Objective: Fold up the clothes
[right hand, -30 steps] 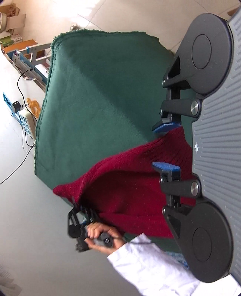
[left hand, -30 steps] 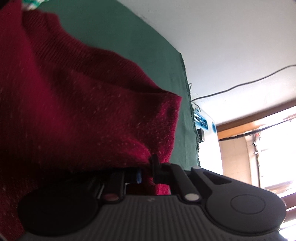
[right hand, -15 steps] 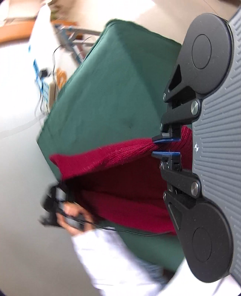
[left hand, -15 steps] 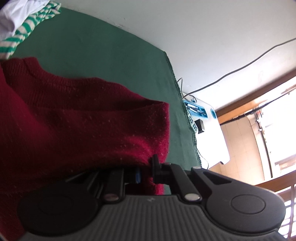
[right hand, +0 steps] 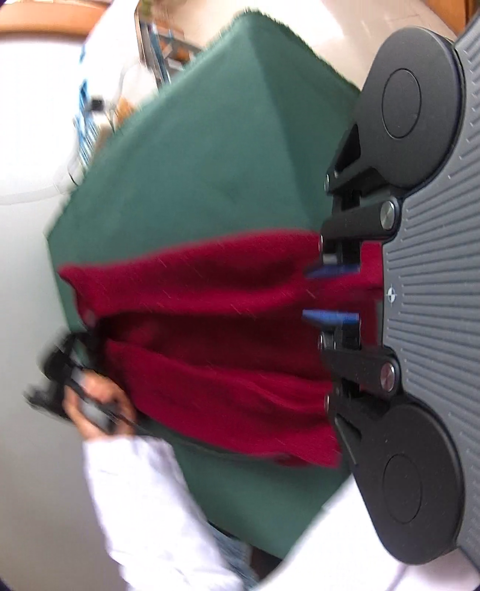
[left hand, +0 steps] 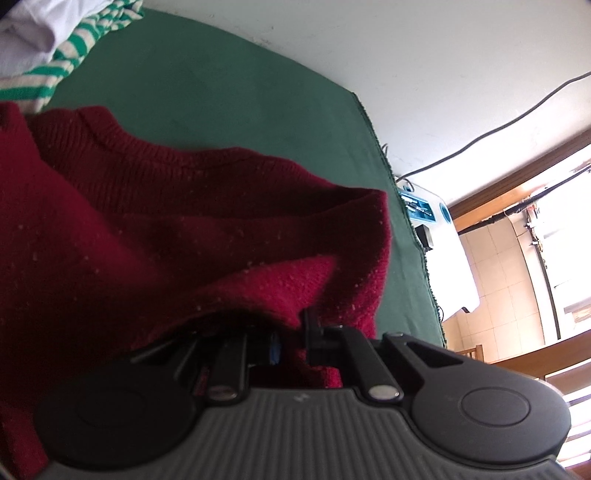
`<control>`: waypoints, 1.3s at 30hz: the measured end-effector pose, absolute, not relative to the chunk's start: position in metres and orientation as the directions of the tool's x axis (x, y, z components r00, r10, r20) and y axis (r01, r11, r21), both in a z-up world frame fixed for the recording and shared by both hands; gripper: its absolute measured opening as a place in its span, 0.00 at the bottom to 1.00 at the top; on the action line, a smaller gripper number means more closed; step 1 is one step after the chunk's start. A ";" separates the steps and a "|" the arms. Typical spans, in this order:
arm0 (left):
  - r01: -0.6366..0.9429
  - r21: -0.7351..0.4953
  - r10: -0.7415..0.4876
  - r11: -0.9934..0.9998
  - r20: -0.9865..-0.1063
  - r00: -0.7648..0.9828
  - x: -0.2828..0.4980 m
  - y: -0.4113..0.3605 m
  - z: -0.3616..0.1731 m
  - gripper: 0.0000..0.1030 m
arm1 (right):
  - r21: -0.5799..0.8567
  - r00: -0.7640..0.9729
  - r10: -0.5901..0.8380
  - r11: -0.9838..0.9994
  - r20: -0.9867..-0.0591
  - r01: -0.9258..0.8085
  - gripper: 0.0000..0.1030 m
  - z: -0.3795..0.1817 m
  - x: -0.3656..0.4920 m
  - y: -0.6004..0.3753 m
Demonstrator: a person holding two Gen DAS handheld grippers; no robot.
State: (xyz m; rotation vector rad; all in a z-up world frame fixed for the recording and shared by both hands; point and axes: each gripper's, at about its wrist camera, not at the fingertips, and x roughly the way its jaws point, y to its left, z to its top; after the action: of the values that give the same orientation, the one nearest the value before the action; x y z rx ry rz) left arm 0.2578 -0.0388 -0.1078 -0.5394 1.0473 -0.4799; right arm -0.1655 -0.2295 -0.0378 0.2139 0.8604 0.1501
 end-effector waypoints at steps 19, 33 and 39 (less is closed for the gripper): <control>0.128 -0.659 -0.628 0.741 -0.613 0.480 0.239 0.002 -0.081 0.02 | 0.087 0.604 0.165 0.984 -0.779 -0.157 0.08 -0.033 -0.175 -0.192; 0.157 -0.615 -0.604 0.773 -0.636 0.480 0.230 0.017 -0.086 0.04 | 0.254 0.583 0.298 0.954 -0.756 -0.158 0.14 -0.026 -0.164 -0.202; 0.202 -0.563 -0.584 0.801 -0.661 0.472 0.213 0.019 -0.086 0.04 | 0.236 0.671 0.159 0.971 -0.724 0.025 0.13 -0.044 -0.115 -0.209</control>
State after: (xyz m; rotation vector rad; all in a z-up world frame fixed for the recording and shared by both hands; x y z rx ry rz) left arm 0.2132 0.0186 -0.0859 -0.4431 0.9675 -0.5008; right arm -0.1147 -0.2088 -0.0436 0.2351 0.8334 0.0763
